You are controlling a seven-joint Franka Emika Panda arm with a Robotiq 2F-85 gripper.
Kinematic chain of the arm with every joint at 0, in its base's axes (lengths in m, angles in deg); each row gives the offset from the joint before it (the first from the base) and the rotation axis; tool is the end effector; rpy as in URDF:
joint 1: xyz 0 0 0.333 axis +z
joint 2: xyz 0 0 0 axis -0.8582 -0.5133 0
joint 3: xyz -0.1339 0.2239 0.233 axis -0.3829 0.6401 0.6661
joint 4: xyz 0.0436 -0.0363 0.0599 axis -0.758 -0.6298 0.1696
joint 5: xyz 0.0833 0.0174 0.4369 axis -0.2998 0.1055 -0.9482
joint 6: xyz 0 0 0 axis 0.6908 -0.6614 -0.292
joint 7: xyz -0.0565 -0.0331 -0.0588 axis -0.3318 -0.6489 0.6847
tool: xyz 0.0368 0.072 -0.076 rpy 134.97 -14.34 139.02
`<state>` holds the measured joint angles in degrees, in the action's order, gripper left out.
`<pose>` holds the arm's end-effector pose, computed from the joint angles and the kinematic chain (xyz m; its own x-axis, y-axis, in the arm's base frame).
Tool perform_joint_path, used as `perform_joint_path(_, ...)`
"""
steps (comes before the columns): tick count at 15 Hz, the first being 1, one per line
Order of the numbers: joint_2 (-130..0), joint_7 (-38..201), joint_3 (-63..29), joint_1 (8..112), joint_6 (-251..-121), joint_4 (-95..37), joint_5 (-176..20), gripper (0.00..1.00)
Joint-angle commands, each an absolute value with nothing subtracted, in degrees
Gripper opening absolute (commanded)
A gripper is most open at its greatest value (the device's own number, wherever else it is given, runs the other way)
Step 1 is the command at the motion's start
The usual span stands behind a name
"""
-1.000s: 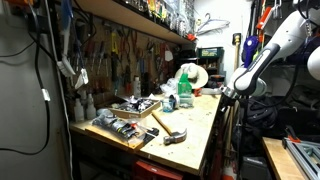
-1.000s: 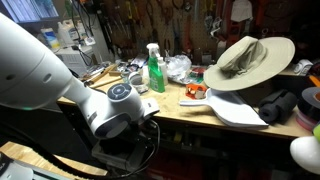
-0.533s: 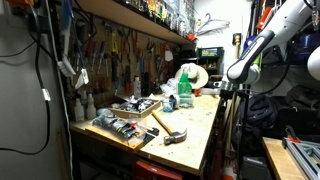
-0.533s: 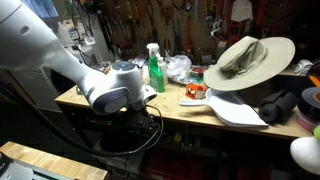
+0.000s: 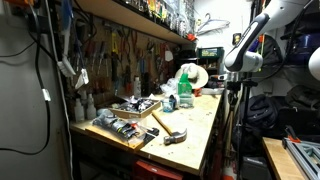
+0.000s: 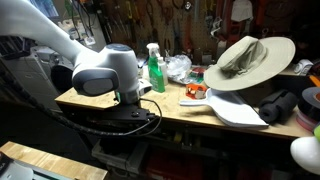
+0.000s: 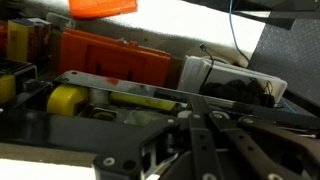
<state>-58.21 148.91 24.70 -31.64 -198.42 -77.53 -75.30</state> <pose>0.3156 -0.4022 0.2235 0.9689 0.2450 0.0344 0.2466 -0.9677 -0.0520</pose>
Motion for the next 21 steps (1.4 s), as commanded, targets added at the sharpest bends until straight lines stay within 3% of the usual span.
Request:
perform_joint_path(1,-46.81,151.92,14.68,-19.64,-192.25,-79.53,-85.6,0.33)
perform_joint_path(5,-40.1,142.37,0.69,-2.84,-185.73,-79.36,-85.1,0.62)
perform_joint_path(10,-34.56,129.2,-10.45,14.4,-177.62,-79.55,-80.4,0.99)
perform_joint_path(21,-23.9,106.53,-21.38,40.99,-171.79,-81.53,-80.29,1.0)
